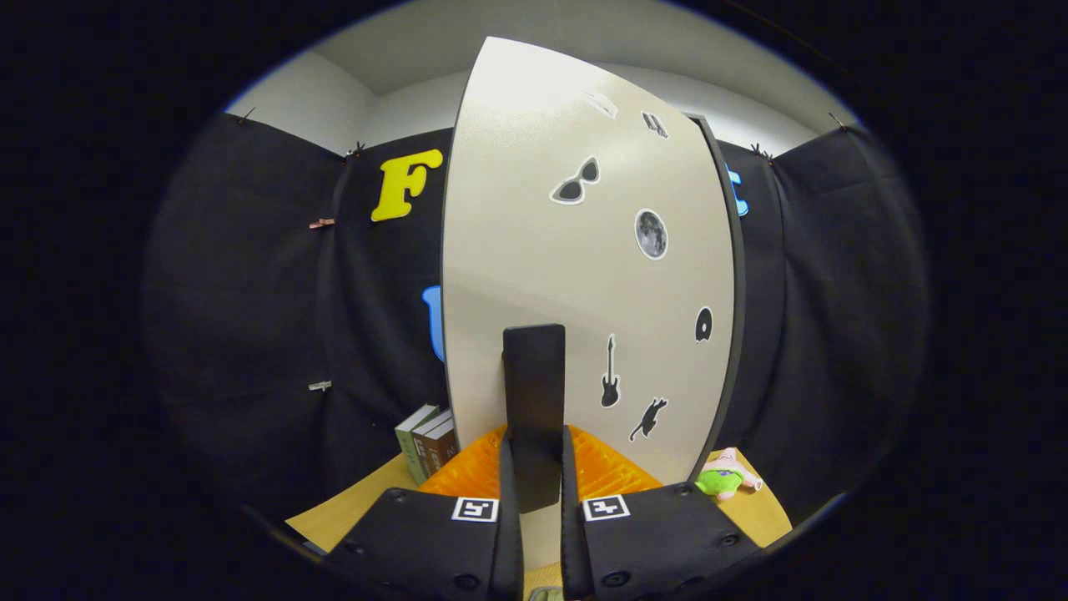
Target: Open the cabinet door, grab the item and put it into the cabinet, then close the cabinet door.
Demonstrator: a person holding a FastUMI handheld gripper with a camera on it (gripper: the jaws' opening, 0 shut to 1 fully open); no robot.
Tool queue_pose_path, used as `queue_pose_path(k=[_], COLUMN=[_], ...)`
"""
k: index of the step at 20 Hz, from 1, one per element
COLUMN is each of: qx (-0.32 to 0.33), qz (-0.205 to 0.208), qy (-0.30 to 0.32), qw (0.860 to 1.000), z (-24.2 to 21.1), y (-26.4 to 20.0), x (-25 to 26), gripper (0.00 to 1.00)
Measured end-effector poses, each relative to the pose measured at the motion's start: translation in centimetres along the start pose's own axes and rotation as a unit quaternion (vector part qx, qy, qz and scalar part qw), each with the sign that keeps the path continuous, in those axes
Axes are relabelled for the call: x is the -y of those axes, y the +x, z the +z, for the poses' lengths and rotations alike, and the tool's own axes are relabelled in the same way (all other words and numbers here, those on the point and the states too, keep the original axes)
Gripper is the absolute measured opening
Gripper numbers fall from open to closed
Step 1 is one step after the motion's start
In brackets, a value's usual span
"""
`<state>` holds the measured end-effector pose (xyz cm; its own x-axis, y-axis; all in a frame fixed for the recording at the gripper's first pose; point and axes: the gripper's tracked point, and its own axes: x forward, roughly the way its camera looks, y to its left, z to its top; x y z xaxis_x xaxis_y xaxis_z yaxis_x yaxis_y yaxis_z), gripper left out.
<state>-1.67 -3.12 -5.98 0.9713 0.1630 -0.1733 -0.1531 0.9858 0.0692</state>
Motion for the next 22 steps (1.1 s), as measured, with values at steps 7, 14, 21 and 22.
queue_pose_path(k=[7, 14, 21, 22], qx=[0.002, -0.003, 0.013, 0.016], qz=[0.057, 0.074, 0.031, 0.019], qy=[0.011, 0.026, 0.047, 0.042], qw=[0.998, 0.997, 0.998, 0.999], z=[0.2, 0.4, 0.5, 0.6], y=[-4.7, -9.1, -11.3, -11.5], x=[4.6, 10.3, 16.1, 16.9], gripper=[0.22, 0.21, 0.20, 0.21])
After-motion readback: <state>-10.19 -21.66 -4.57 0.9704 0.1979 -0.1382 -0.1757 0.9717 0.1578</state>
